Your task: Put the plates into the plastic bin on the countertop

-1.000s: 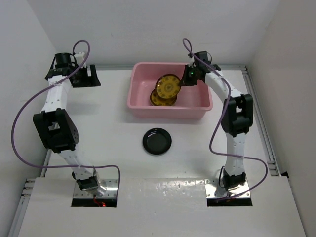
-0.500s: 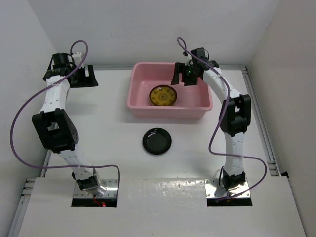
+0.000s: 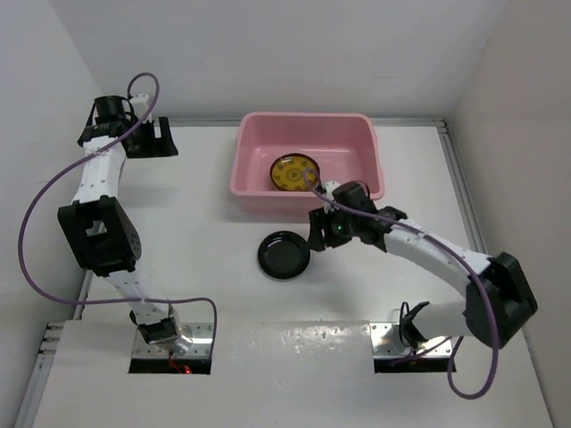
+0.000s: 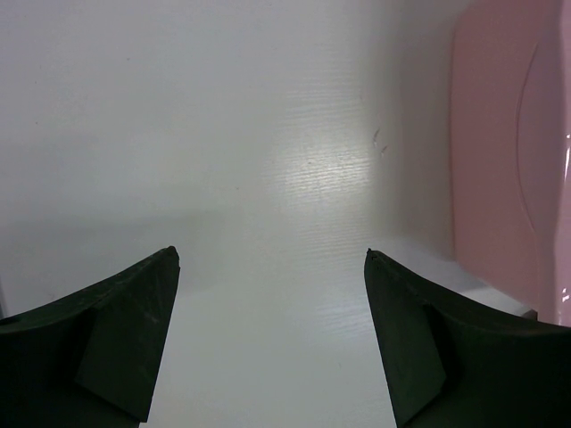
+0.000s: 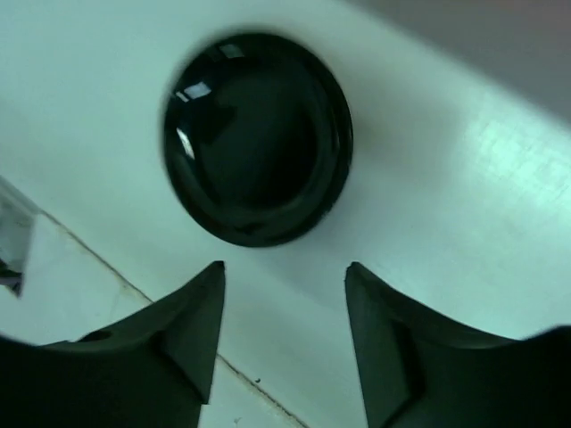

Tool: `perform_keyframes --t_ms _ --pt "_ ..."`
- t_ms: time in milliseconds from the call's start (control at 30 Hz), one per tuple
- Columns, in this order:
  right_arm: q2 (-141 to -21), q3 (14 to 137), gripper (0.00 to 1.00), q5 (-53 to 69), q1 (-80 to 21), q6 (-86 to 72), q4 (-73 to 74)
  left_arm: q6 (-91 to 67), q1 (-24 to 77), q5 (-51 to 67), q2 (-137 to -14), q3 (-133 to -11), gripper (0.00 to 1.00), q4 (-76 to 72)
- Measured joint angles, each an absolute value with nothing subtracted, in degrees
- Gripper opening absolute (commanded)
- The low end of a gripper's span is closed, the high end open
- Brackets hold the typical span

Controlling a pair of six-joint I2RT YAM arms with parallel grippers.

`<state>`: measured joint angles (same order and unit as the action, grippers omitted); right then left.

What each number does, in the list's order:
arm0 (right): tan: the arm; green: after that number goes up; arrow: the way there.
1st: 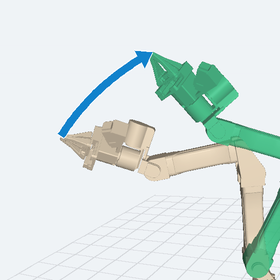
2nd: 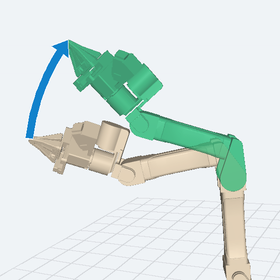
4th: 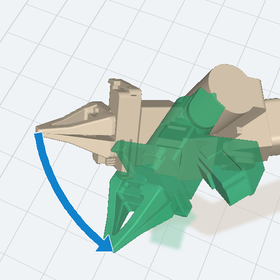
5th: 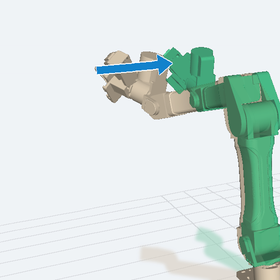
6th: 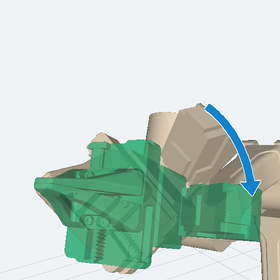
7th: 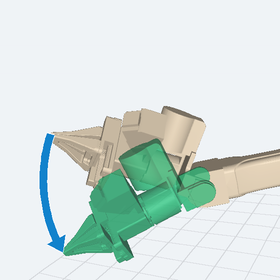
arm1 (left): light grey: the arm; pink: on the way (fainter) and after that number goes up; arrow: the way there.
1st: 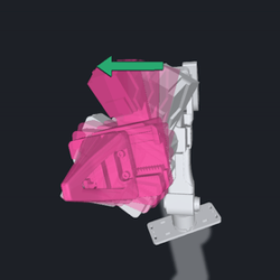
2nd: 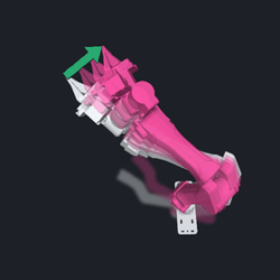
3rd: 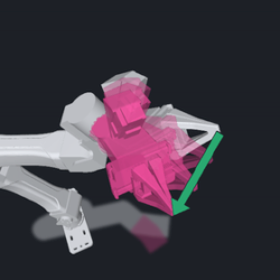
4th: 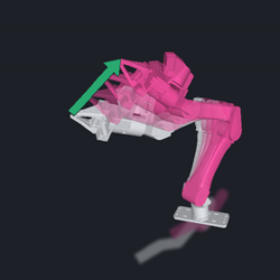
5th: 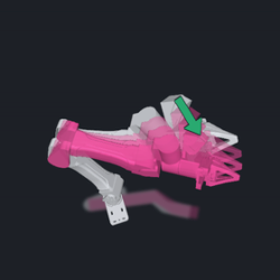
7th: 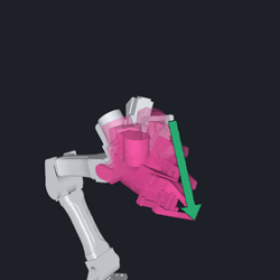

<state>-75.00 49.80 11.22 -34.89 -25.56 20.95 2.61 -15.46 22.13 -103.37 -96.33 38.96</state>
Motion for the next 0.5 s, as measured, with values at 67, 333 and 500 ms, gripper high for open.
perform_keyframes --t_ms 67,333,500 --pt "-78.2 45.5 0.61 10.9 -36.1 -27.2 18.9 2.6 -15.5 22.3 -103.4 -96.3 0.86 39.0" --pt "-90.4 43.0 0.57 10.6 -37.8 -31.7 9.6 2.8 -15.4 22.7 -103.2 -94.7 0.86 38.9" --pt "-93.6 42.8 0.44 9.5 -38.6 -33.4 5.4 2.8 -15.4 22.7 -102.8 -94.1 0.86 39.0"
